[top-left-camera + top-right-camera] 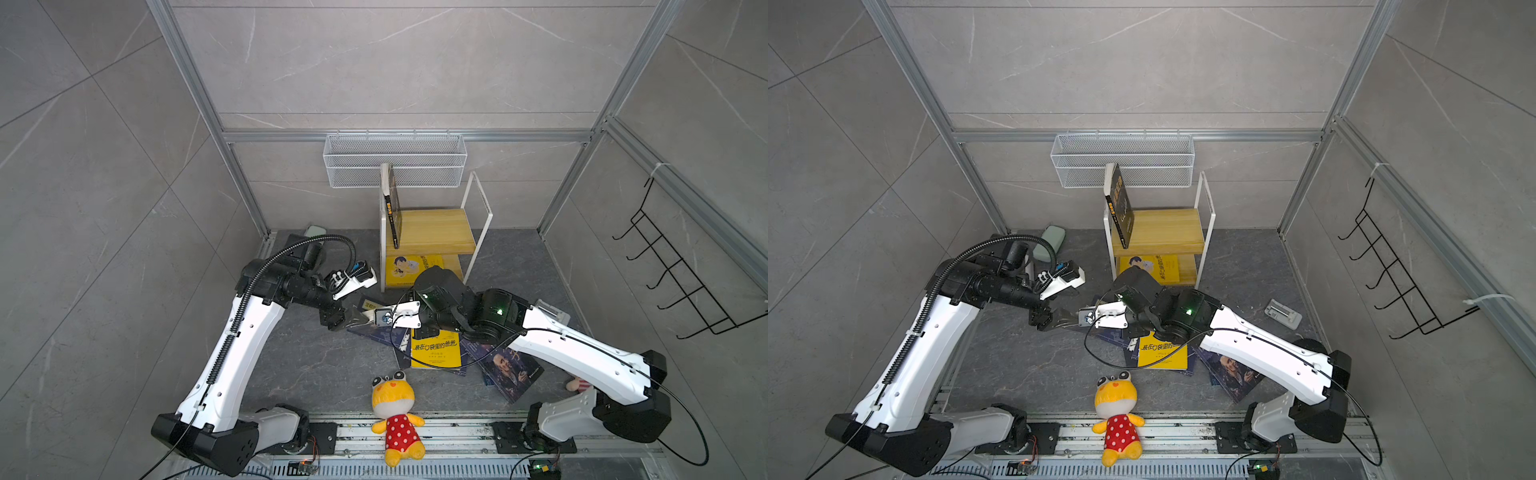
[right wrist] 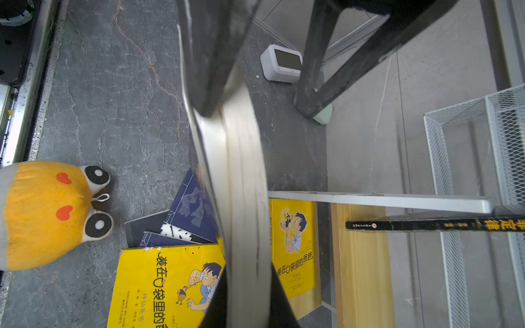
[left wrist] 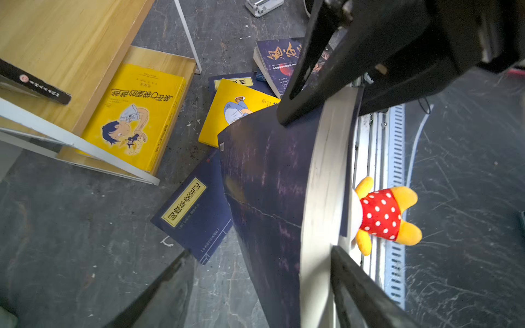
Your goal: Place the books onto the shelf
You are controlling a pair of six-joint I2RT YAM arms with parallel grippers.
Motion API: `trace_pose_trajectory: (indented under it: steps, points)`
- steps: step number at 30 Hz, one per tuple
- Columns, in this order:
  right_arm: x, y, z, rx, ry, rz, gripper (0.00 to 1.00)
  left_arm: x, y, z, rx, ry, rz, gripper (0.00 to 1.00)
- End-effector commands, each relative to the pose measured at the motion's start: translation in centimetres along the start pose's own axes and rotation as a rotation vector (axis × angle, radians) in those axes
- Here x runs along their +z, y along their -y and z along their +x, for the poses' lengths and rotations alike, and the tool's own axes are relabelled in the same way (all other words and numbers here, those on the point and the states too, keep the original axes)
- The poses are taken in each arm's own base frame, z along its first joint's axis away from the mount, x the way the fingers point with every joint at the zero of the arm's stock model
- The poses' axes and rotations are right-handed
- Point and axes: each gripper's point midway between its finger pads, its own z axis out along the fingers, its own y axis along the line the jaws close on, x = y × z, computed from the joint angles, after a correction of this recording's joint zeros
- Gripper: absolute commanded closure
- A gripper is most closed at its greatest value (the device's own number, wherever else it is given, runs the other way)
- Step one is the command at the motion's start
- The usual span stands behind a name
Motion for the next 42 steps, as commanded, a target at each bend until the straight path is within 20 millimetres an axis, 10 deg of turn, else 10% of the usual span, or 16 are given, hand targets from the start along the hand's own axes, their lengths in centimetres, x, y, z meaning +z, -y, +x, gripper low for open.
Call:
trace_pose_trajectory:
  steps: [1, 15, 20, 31, 42]
  points:
    - [-1.2, 3.3, -2.0, 0.036, 0.079, 0.137, 1.00, -0.8, 1.2, -0.1, 0.007, -0.005, 0.018, 0.16]
    - [0.7, 2.6, -1.5, 0.042, 0.053, 0.122, 1.00, -2.4, 2.2, -1.9, 0.026, 0.064, 0.026, 0.04]
    - [1.2, 2.2, -0.9, 0.035, 0.031, 0.124, 1.00, -3.8, 1.2, -3.5, 0.027, 0.109, -0.034, 0.18]
    - [-0.4, 3.1, -2.6, 0.058, 0.115, 0.137, 1.00, -1.0, 1.5, -0.8, -0.012, 0.047, 0.046, 0.21]
    - [-1.7, 4.0, -3.2, 0.095, 0.156, 0.173, 1.00, -0.1, 0.9, 0.3, -0.038, 0.011, 0.038, 0.85]
